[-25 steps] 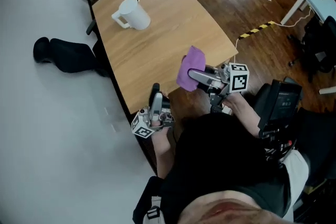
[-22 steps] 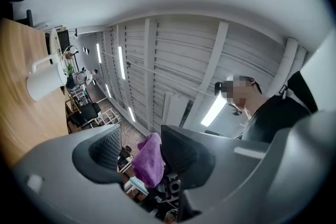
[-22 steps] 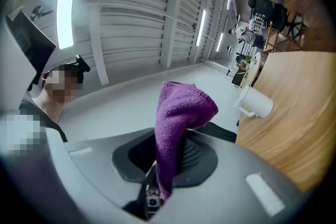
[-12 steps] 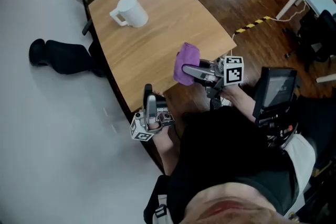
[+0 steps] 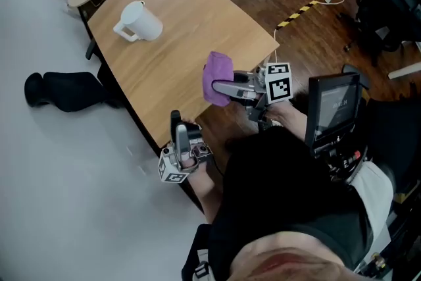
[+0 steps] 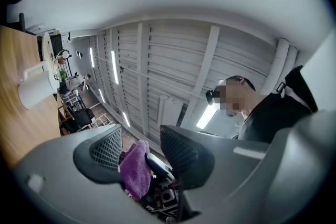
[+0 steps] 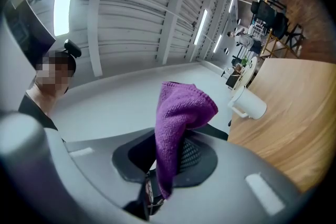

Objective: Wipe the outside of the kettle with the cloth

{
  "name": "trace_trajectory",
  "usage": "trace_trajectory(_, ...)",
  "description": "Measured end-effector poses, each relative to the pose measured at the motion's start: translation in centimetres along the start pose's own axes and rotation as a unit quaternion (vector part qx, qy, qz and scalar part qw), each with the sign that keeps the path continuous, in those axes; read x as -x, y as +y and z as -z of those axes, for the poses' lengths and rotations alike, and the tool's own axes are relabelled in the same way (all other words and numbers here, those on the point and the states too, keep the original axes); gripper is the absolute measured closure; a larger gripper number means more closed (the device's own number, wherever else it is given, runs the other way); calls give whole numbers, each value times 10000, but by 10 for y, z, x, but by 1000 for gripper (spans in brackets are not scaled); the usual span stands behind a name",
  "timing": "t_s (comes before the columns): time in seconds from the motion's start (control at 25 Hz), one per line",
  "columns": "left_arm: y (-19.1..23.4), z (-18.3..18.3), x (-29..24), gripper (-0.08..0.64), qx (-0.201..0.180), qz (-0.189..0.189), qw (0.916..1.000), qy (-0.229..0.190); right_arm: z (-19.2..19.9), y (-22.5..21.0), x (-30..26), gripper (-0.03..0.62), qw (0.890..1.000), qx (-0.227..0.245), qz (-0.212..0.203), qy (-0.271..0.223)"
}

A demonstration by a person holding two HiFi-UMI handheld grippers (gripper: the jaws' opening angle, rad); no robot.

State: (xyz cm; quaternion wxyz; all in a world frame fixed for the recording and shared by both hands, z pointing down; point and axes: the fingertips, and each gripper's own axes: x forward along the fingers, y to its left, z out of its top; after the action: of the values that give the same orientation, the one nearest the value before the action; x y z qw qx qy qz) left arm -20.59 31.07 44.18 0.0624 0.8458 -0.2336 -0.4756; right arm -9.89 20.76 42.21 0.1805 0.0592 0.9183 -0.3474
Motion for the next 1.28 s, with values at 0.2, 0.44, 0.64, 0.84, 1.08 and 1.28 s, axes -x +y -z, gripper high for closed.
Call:
trace_trajectory(0.2,-31,-12,-59,560,110,-133,9983,554,-30,40,7,540,9983,-465,94,-348)
trace_trajectory(0.44,-50,-23,-82,560,17,-220,9965,811,-33,57,1,540,9985,-416,-19,-341)
trace_trajectory(0.64,-50,-24,-83,560,-51,-260,9966,777,-33,64,-4,540,9993,-294,-131,-202)
trace_trajectory(0.84,-47,-23,-81,560,-33,-272,9966,773,-32,60,-3,540,9994,-211,-148,-216)
trace_trajectory(1.08,-44,-21,-81,560,20,-277,9963,810,-30,59,-2,540,9994,-225,-133,-240)
trace_trajectory(1.28,-42,-17,-80,560,61,-274,9961,836,-30,58,1,540,9993,-234,-123,-265)
